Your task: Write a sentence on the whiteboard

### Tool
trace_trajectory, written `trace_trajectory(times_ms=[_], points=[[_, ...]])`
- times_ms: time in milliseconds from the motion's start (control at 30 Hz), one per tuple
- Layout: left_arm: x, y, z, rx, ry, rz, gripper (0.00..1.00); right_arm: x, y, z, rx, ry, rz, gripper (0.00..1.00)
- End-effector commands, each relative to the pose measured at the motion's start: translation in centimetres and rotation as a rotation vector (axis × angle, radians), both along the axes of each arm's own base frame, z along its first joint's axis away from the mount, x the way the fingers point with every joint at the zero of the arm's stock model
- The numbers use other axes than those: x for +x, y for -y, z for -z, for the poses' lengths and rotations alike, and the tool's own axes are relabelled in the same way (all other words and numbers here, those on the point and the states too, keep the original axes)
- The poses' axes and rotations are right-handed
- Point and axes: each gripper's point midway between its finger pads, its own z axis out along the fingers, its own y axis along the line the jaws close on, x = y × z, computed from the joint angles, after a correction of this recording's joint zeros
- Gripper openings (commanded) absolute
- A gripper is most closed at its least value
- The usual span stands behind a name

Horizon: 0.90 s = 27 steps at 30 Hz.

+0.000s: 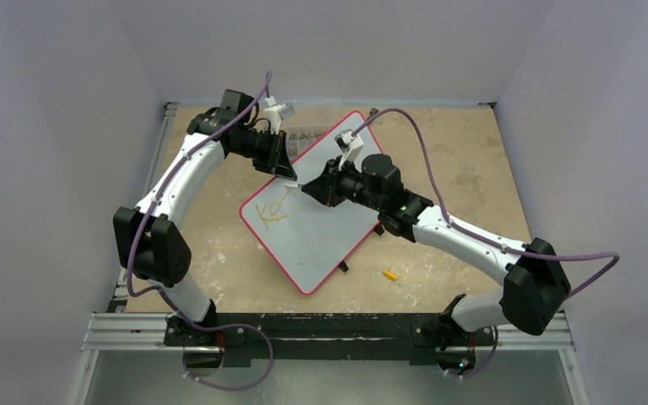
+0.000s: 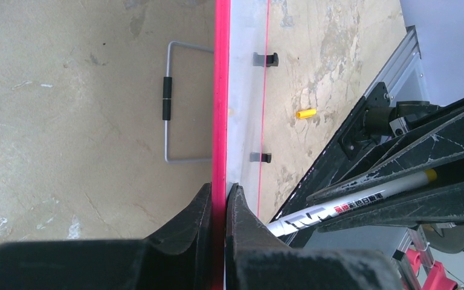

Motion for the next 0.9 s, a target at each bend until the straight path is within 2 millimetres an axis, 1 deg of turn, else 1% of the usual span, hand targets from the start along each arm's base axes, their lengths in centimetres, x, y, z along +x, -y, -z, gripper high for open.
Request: trace_trajectory(times_ms=[0, 200, 467, 867], points=[[0.7, -1.9, 1.2, 0.142, 0.06, -0.036, 0.0, 0.4, -0.7, -0.9, 0.007, 0.032, -0.029, 0.0], [0.8, -1.9, 1.2, 0.142, 0.062, -0.036, 0.0, -0.3, -0.8, 0.1, -0.002, 0.01, -0.064, 0.0], [0.8, -1.9, 1.1, 0.143, 0.065, -0.037, 0.0, -1.9, -0.8, 2.7, -0.036, -0.032, -0.124, 0.0], [0.7, -2.0, 1.0, 0.143, 0.067, -0.038, 0.0, -2.2, 0.9, 5.2, -0.098, -0.063, -0.069, 0.0]])
